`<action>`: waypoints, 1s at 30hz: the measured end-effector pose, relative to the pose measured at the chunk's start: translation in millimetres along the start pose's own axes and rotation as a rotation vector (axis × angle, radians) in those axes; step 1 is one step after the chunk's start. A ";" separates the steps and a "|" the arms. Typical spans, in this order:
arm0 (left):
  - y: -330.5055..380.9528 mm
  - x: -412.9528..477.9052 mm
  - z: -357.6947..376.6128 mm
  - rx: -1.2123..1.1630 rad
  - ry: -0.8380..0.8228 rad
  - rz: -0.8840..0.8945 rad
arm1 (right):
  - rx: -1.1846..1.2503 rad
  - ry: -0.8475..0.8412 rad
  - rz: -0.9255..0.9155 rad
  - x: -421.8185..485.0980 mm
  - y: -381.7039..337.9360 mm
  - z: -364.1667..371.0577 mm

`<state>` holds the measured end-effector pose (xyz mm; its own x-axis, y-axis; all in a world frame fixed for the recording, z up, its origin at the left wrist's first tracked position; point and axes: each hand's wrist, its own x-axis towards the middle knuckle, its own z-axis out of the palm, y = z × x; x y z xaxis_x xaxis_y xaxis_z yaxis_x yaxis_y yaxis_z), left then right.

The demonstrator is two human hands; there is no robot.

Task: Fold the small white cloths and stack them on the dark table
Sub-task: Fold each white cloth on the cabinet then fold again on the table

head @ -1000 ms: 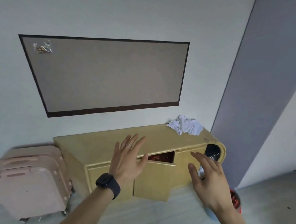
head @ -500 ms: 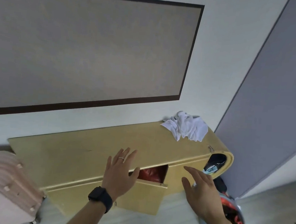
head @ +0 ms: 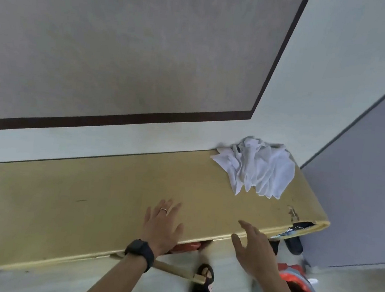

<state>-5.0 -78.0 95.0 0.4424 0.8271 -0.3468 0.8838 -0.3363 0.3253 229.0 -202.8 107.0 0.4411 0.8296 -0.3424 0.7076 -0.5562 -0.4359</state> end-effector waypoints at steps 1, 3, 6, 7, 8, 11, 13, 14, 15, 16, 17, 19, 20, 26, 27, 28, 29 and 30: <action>2.5 15.6 6.5 0.001 -0.018 -0.030 | -0.004 -0.026 -0.002 23.8 2.1 1.2; 7.1 43.6 19.1 -0.004 -0.060 -0.098 | -0.005 -0.075 0.003 70.4 4.8 3.1; 9.3 78.5 36.8 -0.007 -0.129 -0.167 | -0.027 -0.095 0.007 134.8 6.6 7.5; 9.2 89.2 42.4 -0.012 -0.144 -0.182 | -0.028 -0.101 0.010 155.4 7.3 9.4; 8.5 98.9 48.1 -0.018 -0.150 -0.196 | -0.026 -0.106 0.011 174.7 7.6 11.4; 5.4 126.8 67.2 -0.034 -0.186 -0.225 | -0.010 -0.094 0.022 224.1 10.1 19.1; 1.6 141.2 82.1 -0.028 -0.208 -0.246 | -0.026 -0.070 0.038 246.6 16.0 27.3; -0.8 146.3 89.8 -0.027 -0.217 -0.258 | -0.045 -0.057 0.056 254.2 19.9 31.2; -2.9 149.8 96.6 -0.028 -0.230 -0.267 | -0.073 -0.051 0.086 260.2 23.5 33.8; -4.6 151.4 103.2 -0.029 -0.243 -0.273 | -0.101 -0.047 0.119 265.1 26.7 35.3; -5.6 151.2 108.9 -0.026 -0.249 -0.277 | -0.117 -0.044 0.148 268.9 30.1 36.3; -6.6 148.4 116.8 -0.014 -0.242 -0.283 | -0.062 -0.034 0.189 273.2 35.6 36.9; -6.9 147.0 118.8 -0.010 -0.235 -0.283 | 0.000 -0.028 0.204 274.0 36.9 36.0; -6.0 146.4 114.8 -0.018 -0.278 -0.264 | 0.472 0.021 0.300 260.7 20.9 2.5; -5.2 147.4 110.8 -0.020 -0.302 -0.263 | 0.516 0.037 0.295 256.7 16.4 -5.1; -3.9 148.9 104.6 -0.027 -0.334 -0.263 | 0.543 0.053 0.282 252.3 10.9 -13.2; -1.5 150.9 95.3 -0.038 -0.362 -0.264 | 0.557 0.073 0.262 247.8 5.0 -22.3; 2.0 153.7 83.5 -0.059 -0.374 -0.267 | 0.565 0.099 0.233 244.0 -1.1 -31.4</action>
<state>77.5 10.9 -31.1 0.2345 0.6581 -0.7155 0.9689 -0.0986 0.2269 353.2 1.7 50.0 0.6174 0.6684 -0.4148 0.1962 -0.6415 -0.7417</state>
